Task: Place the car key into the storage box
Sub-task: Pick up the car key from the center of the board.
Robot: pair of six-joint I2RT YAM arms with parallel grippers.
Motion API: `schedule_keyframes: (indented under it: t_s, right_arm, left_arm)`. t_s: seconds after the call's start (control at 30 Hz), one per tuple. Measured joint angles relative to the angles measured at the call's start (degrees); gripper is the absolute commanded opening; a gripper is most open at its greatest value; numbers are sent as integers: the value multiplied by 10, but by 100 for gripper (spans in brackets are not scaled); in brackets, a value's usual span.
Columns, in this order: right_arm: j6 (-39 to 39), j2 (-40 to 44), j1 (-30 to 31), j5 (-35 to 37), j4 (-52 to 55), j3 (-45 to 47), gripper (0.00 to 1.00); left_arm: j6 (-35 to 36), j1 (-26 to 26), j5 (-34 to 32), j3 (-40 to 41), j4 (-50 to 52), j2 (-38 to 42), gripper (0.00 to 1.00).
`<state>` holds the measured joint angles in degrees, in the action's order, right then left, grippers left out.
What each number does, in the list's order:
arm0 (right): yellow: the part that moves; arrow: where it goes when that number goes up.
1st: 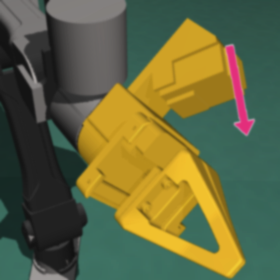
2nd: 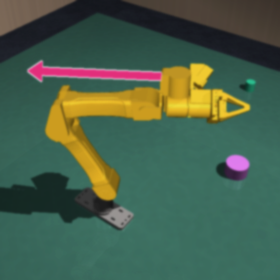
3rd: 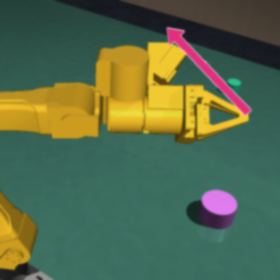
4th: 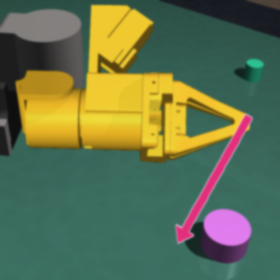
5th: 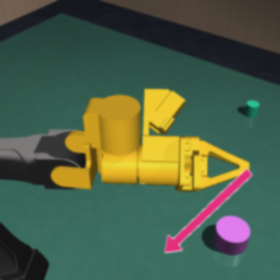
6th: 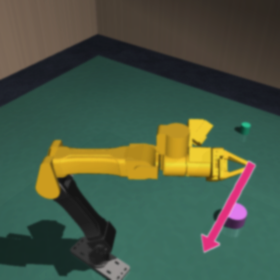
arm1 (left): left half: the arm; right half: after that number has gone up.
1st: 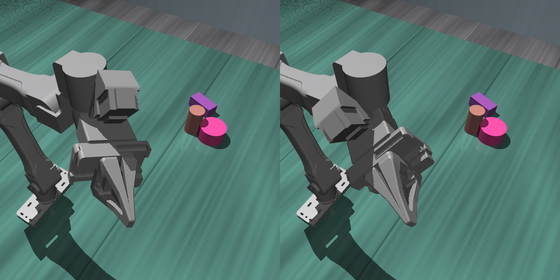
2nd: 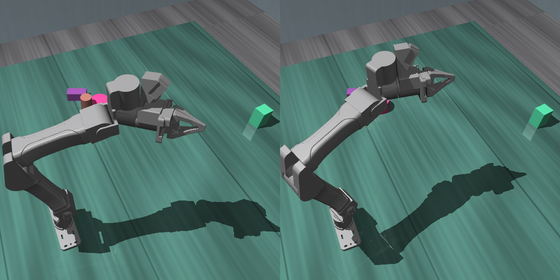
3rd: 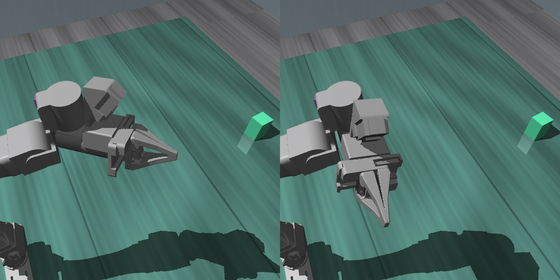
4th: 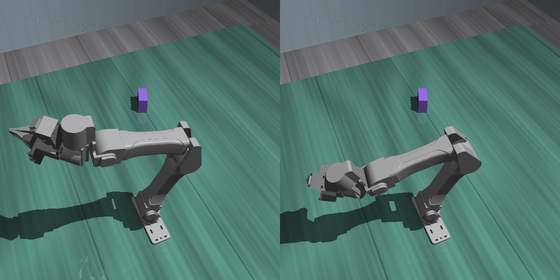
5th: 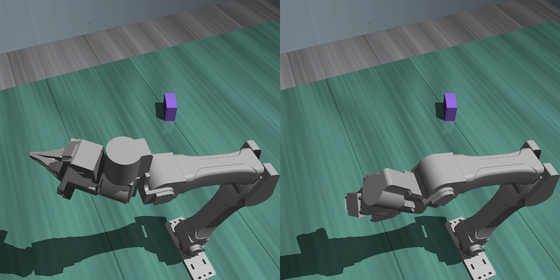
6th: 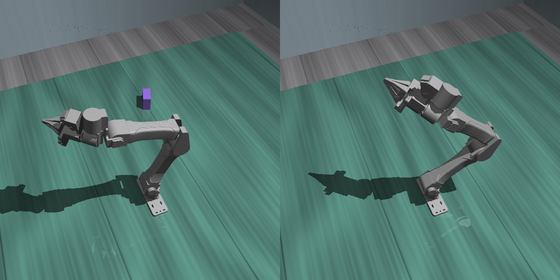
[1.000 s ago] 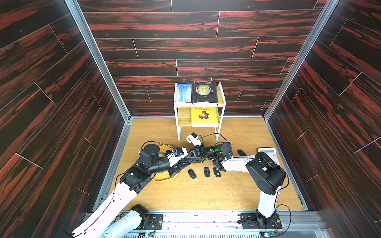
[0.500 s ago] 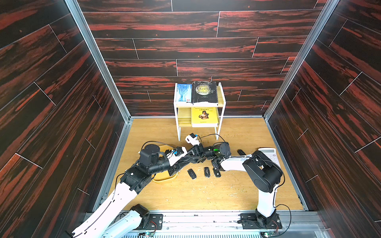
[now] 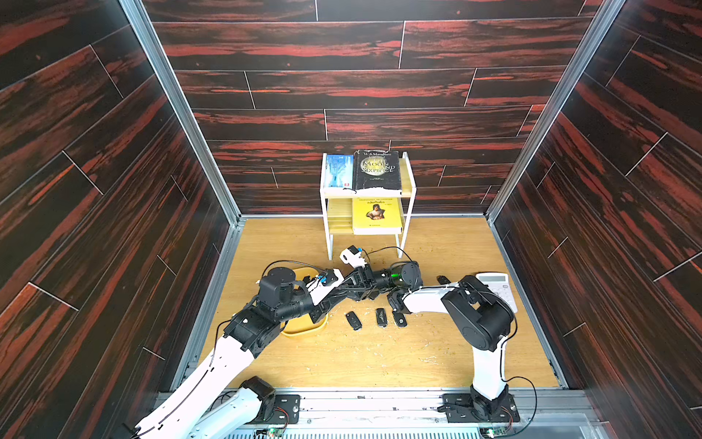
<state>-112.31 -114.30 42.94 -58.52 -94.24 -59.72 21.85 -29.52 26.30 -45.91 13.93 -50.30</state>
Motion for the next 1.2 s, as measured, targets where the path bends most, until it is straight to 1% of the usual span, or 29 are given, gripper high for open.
schedule_keyframes:
  t_s: [0.07,0.23,0.3,0.47,0.57,0.6,0.7,0.73,0.77,0.83,0.97,1.1,1.2]
  right_arm:
    - [-1,0,0,0,0,0,38]
    - [-7,0,0,0,0,0,30]
    - [-10,0,0,0,1,0,28]
    - [-14,1,0,1,3,4,18]
    - [-14,5,0,3,4,10,15]
    - [-14,7,0,4,5,12,14]
    - [-12,13,-1,7,8,18,13]
    - [-12,16,-1,6,8,21,12]
    - [-12,17,-1,5,9,23,12]
    - [-11,20,-1,4,8,23,11]
    - [-11,20,-1,4,9,23,9]
    - [-10,21,-1,4,9,23,9]
    - [-10,20,-1,4,9,23,9]
  left_arm:
    - [0,0,-1,0,-3,0,41]
    - [2,3,-3,1,-3,0,40]
    - [4,3,-5,1,-3,0,40]
    - [4,3,-7,1,-3,-2,40]
    - [4,3,-6,1,-3,-2,41]
    - [4,3,-6,1,-4,-2,43]
    - [-2,2,-2,1,-6,-2,70]
    - [-5,2,-2,1,-9,-2,81]
    - [-5,2,-3,1,-13,-2,88]
    - [-11,2,-4,1,-23,-2,96]
    - [-18,3,-5,5,-36,6,100]
    - [-21,3,-12,5,-37,9,100]
    - [-22,3,-31,5,-33,11,100]
